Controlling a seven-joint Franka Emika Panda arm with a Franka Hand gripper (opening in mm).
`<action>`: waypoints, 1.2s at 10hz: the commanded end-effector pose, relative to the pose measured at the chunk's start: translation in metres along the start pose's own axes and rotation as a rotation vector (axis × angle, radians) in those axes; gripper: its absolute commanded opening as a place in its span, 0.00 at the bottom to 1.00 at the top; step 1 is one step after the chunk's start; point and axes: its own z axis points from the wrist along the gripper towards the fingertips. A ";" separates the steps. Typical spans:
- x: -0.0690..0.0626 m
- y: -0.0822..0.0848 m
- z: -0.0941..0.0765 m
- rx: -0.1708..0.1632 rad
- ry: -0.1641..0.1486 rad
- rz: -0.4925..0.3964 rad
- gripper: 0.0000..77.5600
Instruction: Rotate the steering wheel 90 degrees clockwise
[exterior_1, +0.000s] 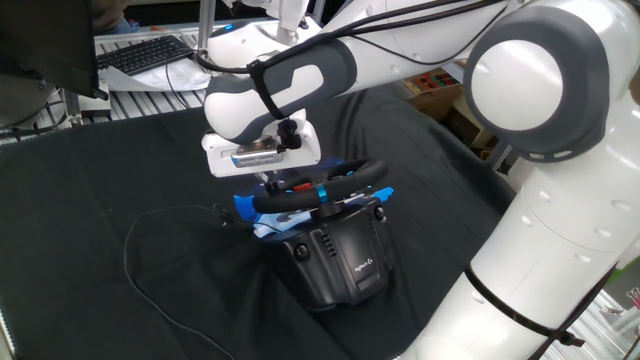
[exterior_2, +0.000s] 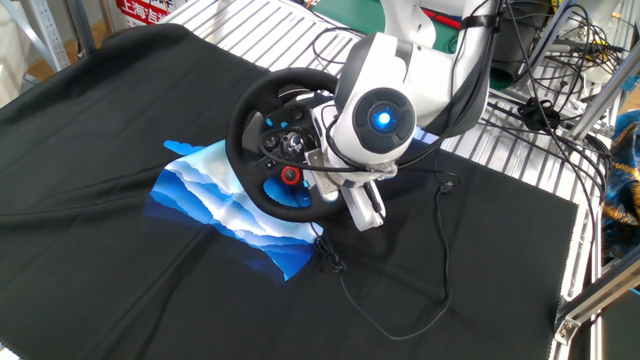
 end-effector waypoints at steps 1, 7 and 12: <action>0.001 0.000 -0.004 0.015 -0.007 0.030 0.02; -0.009 -0.003 -0.007 0.093 -0.088 0.174 0.02; -0.017 -0.009 -0.002 0.095 -0.119 0.188 0.02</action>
